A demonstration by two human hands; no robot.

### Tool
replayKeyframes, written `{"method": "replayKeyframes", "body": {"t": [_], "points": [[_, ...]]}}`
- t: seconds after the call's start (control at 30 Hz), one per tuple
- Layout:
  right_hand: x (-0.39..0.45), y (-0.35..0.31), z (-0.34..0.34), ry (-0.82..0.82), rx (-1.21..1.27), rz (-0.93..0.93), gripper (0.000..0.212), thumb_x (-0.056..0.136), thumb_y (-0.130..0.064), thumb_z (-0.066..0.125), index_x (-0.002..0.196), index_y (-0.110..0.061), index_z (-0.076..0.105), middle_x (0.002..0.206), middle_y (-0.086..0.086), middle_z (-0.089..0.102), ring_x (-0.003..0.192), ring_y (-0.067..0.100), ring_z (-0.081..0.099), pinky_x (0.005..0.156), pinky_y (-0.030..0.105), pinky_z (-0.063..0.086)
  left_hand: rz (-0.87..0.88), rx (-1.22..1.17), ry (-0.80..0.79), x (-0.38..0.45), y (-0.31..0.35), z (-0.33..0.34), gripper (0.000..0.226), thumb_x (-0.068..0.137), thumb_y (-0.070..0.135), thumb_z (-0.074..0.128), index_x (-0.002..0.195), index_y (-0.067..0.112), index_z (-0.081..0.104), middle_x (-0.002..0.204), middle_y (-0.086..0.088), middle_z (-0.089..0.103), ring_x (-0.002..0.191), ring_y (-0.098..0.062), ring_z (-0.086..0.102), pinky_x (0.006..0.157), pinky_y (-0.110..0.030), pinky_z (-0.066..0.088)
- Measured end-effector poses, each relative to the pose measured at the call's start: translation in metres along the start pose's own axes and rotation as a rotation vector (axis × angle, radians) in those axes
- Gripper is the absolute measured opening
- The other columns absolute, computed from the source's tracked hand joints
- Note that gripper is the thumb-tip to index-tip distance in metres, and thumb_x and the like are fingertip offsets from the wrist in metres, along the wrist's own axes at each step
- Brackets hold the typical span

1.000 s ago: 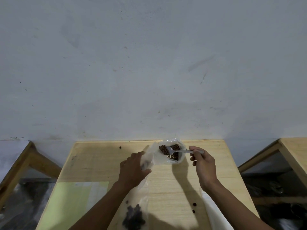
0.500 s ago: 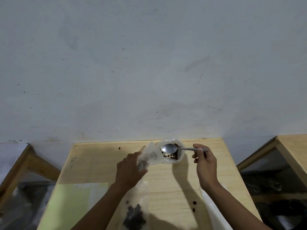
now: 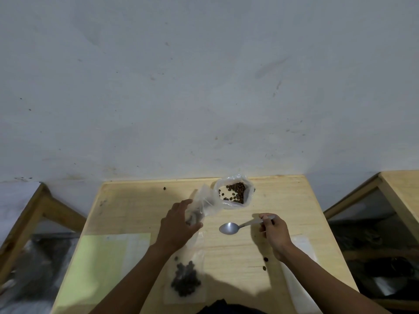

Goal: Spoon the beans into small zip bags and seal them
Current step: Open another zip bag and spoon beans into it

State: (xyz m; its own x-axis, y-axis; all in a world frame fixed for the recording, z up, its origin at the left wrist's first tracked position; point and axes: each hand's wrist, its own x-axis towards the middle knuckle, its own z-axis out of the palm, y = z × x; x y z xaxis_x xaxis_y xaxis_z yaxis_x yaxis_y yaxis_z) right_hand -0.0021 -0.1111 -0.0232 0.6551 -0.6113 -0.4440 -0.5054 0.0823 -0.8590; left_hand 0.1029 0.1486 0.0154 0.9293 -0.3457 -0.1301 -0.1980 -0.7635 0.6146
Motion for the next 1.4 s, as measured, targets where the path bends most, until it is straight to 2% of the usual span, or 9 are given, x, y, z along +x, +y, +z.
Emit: {"method": "replayKeyframes", "body": {"t": [0.17, 0.37, 0.43, 0.57, 0.73, 0.93, 1.17, 1.3, 1.4], "points": [[0.005, 0.003, -0.001, 0.046, 0.086, 0.125, 0.015, 0.096, -0.010, 0.058, 0.109, -0.004, 0.056, 0.079, 0.011, 0.064, 0.066, 0.021, 0.057, 0.060, 0.030, 0.048, 0.013, -0.079, -0.038, -0.002, 0.002, 0.003, 0.071, 0.074, 0.042, 0.078, 0.133, 0.021, 0.045, 0.119, 0.002, 0.052, 0.099, -0.013, 0.054, 0.081, -0.025, 0.046], [0.018, 0.001, -0.003, 0.012, -0.036, 0.177, 0.064, 0.086, -0.037, 0.062, 0.141, -0.021, 0.034, 0.107, 0.021, 0.068, 0.072, 0.030, 0.066, 0.063, 0.035, 0.052, 0.024, -0.109, -0.031, -0.001, 0.007, 0.004, 0.072, 0.071, 0.043, 0.079, 0.132, 0.024, 0.046, 0.116, 0.004, 0.053, 0.097, -0.013, 0.054, 0.080, -0.025, 0.046], [0.012, -0.012, -0.001, -0.017, -0.117, 0.122, 0.067, 0.087, -0.041, 0.059, 0.144, -0.022, 0.029, 0.109, 0.022, 0.066, 0.068, 0.029, 0.065, 0.056, 0.031, 0.050, 0.034, -0.119, -0.021, 0.002, 0.010, 0.004, 0.072, 0.070, 0.044, 0.079, 0.131, 0.025, 0.046, 0.116, 0.003, 0.053, 0.097, -0.013, 0.054, 0.079, -0.025, 0.045], [-0.009, -0.051, 0.009, -0.092, -0.108, 0.017, 0.043, 0.095, -0.045, 0.055, 0.128, -0.019, 0.046, 0.081, 0.011, 0.066, 0.049, 0.018, 0.052, 0.042, 0.022, 0.040, 0.050, -0.133, -0.003, 0.006, 0.023, 0.001, 0.072, 0.070, 0.043, 0.079, 0.131, 0.026, 0.045, 0.115, 0.006, 0.052, 0.098, -0.011, 0.052, 0.077, -0.021, 0.041], [-0.041, -0.090, 0.030, -0.459, -0.016, -0.209, 0.045, 0.083, -0.048, 0.069, 0.123, -0.029, 0.061, 0.102, 0.003, 0.071, 0.083, 0.009, 0.067, 0.064, 0.019, 0.051, 0.107, -0.180, 0.008, 0.011, 0.041, -0.002, 0.077, 0.066, 0.040, 0.083, 0.131, 0.027, 0.047, 0.112, 0.011, 0.050, 0.104, -0.010, 0.051, 0.080, -0.022, 0.040], [-0.035, -0.103, 0.036, -0.309, 0.039, -0.298, 0.018, 0.088, -0.017, 0.070, 0.106, -0.016, 0.069, 0.092, 0.002, 0.073, 0.079, 0.011, 0.068, 0.064, 0.016, 0.048, 0.164, -0.241, -0.001, 0.012, 0.047, -0.014, 0.061, 0.077, 0.032, 0.077, 0.131, 0.024, 0.050, 0.111, 0.009, 0.057, 0.099, -0.008, 0.054, 0.083, -0.020, 0.042], [-0.025, -0.105, 0.022, -0.340, -0.193, -0.418, 0.009, 0.087, -0.022, 0.069, 0.086, -0.014, 0.070, 0.085, 0.010, 0.071, 0.080, 0.021, 0.067, 0.078, 0.035, 0.053, 0.199, -0.192, 0.082, 0.014, 0.038, -0.022, 0.030, 0.084, 0.009, 0.067, 0.110, 0.022, 0.062, 0.071, 0.015, 0.062, 0.074, -0.002, 0.061, 0.071, -0.020, 0.052], [-0.024, -0.114, 0.017, -0.336, -0.316, -0.480, 0.008, 0.089, -0.016, 0.067, 0.081, -0.016, 0.068, 0.076, -0.005, 0.068, 0.072, 0.009, 0.060, 0.071, 0.025, 0.047, 0.176, -0.201, 0.070, 0.016, 0.036, -0.024, 0.031, 0.079, 0.008, 0.072, 0.098, 0.030, 0.059, 0.069, 0.012, 0.064, 0.067, -0.005, 0.061, 0.074, -0.030, 0.055], [-0.021, -0.118, 0.014, -0.334, -0.359, -0.510, 0.009, 0.089, -0.013, 0.065, 0.080, -0.015, 0.067, 0.077, 0.001, 0.070, 0.074, 0.017, 0.063, 0.073, 0.030, 0.049, 0.156, -0.242, 0.035, 0.016, 0.039, -0.029, 0.030, 0.079, 0.018, 0.076, 0.100, 0.033, 0.059, 0.077, 0.009, 0.067, 0.072, -0.003, 0.065, 0.073, -0.019, 0.052]]}}
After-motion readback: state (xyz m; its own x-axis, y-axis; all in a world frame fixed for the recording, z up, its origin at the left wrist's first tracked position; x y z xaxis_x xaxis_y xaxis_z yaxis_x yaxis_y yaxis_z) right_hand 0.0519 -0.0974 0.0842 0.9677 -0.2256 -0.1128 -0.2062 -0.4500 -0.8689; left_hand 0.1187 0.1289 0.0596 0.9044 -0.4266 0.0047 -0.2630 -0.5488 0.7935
